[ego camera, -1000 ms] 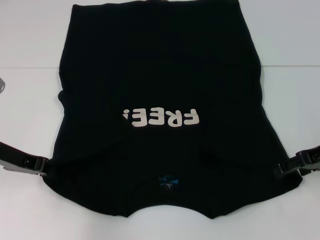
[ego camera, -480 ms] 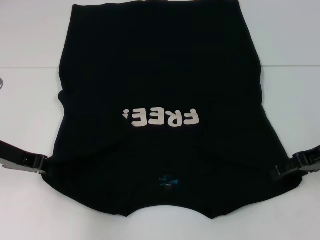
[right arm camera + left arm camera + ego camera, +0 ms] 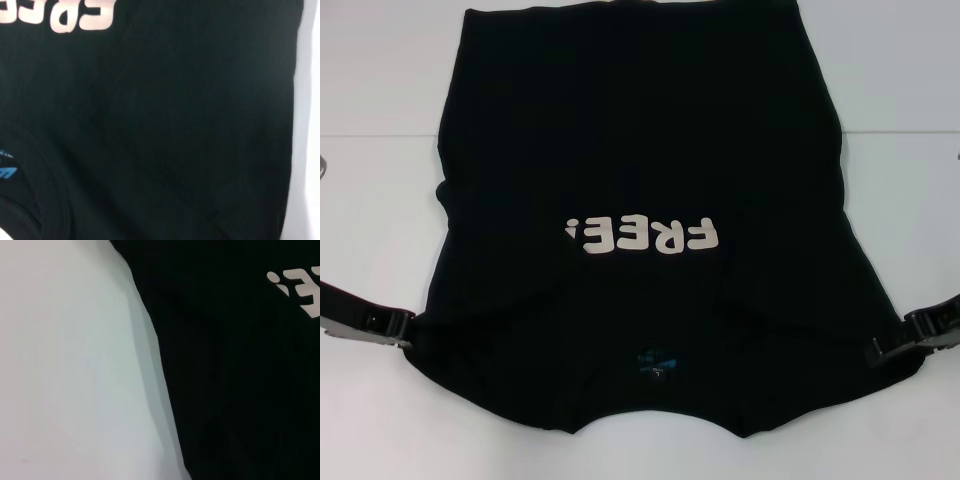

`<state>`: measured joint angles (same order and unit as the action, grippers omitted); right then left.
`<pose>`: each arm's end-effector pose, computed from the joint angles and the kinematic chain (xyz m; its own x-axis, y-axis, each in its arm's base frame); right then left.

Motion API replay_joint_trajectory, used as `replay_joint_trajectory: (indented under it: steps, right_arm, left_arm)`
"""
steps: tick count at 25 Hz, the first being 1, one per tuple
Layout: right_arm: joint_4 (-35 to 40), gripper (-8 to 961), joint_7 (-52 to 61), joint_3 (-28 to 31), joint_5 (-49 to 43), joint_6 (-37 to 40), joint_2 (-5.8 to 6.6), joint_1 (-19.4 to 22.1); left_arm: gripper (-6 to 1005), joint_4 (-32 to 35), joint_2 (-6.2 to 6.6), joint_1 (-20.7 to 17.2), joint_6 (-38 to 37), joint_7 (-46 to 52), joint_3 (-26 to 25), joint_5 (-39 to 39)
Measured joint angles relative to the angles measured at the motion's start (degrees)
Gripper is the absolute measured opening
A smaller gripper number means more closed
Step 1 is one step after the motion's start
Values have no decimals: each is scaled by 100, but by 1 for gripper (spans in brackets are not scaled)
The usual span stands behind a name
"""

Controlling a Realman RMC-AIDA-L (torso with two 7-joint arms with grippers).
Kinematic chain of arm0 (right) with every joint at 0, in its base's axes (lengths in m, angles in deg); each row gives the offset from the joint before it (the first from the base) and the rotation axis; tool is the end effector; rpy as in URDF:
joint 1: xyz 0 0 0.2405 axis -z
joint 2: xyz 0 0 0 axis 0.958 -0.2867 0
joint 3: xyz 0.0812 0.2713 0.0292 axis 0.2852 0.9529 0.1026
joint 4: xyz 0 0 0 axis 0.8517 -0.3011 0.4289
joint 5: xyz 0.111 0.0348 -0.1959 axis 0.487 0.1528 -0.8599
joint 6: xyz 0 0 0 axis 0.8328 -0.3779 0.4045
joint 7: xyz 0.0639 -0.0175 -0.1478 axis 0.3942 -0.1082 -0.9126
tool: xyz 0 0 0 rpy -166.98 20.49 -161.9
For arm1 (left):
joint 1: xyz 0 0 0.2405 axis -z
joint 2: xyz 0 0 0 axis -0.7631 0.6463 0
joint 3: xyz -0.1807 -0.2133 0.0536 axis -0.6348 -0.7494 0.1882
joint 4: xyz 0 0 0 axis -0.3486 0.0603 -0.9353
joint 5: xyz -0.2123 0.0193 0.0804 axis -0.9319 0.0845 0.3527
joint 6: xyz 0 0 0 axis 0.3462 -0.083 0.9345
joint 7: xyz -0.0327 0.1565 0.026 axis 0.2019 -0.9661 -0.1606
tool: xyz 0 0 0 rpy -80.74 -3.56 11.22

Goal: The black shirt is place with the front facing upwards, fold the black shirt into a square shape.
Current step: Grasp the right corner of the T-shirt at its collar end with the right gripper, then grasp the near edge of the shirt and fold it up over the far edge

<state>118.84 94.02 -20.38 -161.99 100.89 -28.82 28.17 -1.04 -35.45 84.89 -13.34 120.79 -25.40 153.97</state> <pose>0.3109 0.4180 0.0061 0.3063 -0.9517 0.0225 -0.8776 -0.2914 -0.3807 -0.3390 0.3955 0.0300 0.3196 0.9415 0.1074 0.8770 -0.2510 -0.4097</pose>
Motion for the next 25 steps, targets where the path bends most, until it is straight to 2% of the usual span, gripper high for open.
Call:
replay_joint_trajectory:
  steps: [3,8,14,19,25]
  right_arm:
    - [19,861,17,-118,-2,-9,-7,4]
    - [42,683,36,-209,-13,-4,-15,2]
    - [60,436,36,-209,-17,5,-18,-5]
    - [62,194,9,-211,-17,-13,-18,-14]
    - [66,108,-12,-242,-17,-19,-5,-30]
  left_arm:
    - [25,2,0,0,-3,0,0,0]
    - [25,2,0,7,0,0,0,0]
    - [25,-1,7,10,7,-4,-6,0]
    - [25,-1,9,19,9,-34,-9,-6]
    - [26,1,9,19,9,-54,-17,-17]
